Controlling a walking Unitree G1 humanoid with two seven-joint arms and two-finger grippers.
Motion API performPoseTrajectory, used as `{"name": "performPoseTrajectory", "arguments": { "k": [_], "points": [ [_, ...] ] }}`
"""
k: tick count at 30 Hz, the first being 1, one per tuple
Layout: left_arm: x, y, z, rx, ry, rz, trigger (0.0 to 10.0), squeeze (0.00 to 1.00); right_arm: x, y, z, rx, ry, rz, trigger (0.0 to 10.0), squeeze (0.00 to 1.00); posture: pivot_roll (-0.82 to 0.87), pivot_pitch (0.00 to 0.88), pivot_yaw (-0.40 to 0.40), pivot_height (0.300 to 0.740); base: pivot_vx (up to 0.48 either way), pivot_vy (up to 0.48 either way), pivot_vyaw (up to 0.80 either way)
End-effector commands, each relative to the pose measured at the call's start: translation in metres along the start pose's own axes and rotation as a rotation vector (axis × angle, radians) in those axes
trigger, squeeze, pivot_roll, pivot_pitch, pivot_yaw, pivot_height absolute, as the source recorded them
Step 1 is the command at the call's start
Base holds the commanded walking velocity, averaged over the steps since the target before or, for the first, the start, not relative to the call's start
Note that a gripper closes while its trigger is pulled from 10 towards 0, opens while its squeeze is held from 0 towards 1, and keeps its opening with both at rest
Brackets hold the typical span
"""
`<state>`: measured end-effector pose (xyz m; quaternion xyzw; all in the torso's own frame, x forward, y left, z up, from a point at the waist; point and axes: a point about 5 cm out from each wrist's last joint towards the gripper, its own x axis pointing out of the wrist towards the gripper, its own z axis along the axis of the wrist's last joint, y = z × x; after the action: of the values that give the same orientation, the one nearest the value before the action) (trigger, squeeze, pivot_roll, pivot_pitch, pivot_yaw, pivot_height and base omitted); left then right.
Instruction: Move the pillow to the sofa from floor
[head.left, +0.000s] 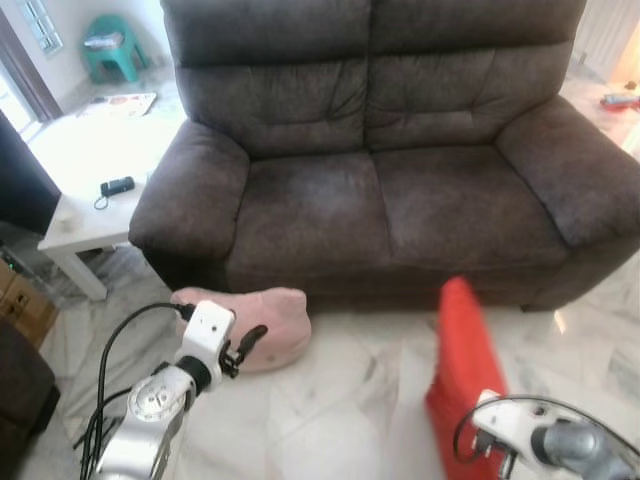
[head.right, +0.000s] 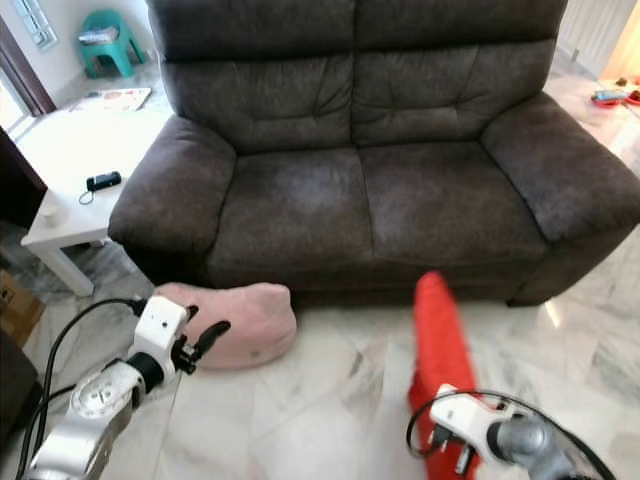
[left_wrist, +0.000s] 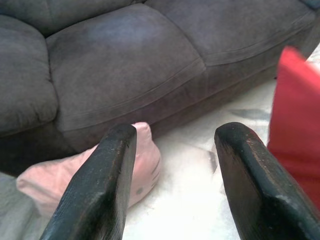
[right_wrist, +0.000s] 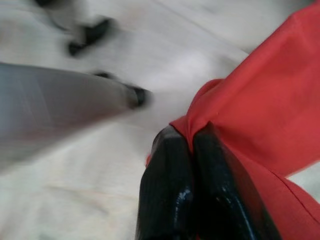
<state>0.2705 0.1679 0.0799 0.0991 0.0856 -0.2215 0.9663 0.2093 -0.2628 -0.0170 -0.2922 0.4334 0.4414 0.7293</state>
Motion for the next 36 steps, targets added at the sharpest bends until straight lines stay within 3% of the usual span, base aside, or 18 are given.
{"name": "performPoseTrajectory", "arguments": {
  "k": [1, 6, 10, 18, 20, 28, 29, 36],
  "points": [
    [-0.001, 0.001, -0.002, 0.011, 0.011, -0.013, 10.0, 0.0, -0.006, -0.005, 0.014, -0.024, -0.058, 0.039, 10.0, 0.0, 0.01, 0.014, -0.001, 0.74, 0.0, 0.0, 0.0],
    [-0.003, -0.001, 0.0, -0.004, 0.006, -0.059, 10.0, 0.0, -0.01, 0.005, 0.03, -0.103, -0.125, 0.169, 10.0, 0.0, 0.02, 0.008, -0.005, 0.74, 0.0, 0.0, 0.0],
    [-0.008, -0.008, 0.008, -0.039, -0.014, -0.166, 10.0, 0.0, -0.024, 0.006, 0.054, -0.163, -0.237, 0.275, 10.0, 0.0, 0.02, 0.003, -0.006, 0.74, 0.0, 0.0, 0.0],
    [-0.023, -0.019, 0.011, -0.073, 0.022, -0.383, 10.0, 0.0, -0.043, 0.008, 0.078, -0.217, -0.343, 0.327, 10.0, 0.0, 0.02, 0.0, -0.005, 0.74, 0.0, 0.0, 0.0],
    [-0.034, -0.02, 0.01, -0.102, 0.056, -0.492, 10.0, 0.0, -0.052, 0.009, 0.09, -0.248, -0.379, 0.346, 10.0, 0.0, 0.03, 0.0, -0.008, 0.74, 0.0, 0.0, 0.0],
    [-0.045, -0.02, 0.007, -0.133, 0.11, -0.573, 10.0, 0.0, -0.063, 0.006, 0.106, -0.252, -0.478, 0.341, 10.0, 0.0, 0.03, 0.003, -0.007, 0.74, 0.0, 0.0, 0.0],
    [-0.053, -0.025, -0.002, -0.117, 0.162, -0.619, 10.0, 0.0, -0.069, 0.005, 0.117, -0.266, -0.54, 0.339, 10.0, 0.0, 0.03, 0.006, -0.007, 0.74, 0.0, 0.0, 0.0],
    [-0.066, -0.022, -0.017, -0.023, 0.249, -0.631, 10.0, 0.0, -0.076, 0.003, 0.135, -0.299, -0.603, 0.348, 10.0, 0.0, 0.04, 0.013, -0.007, 0.74, 0.0, 0.0, 0.0]
  ]
}}
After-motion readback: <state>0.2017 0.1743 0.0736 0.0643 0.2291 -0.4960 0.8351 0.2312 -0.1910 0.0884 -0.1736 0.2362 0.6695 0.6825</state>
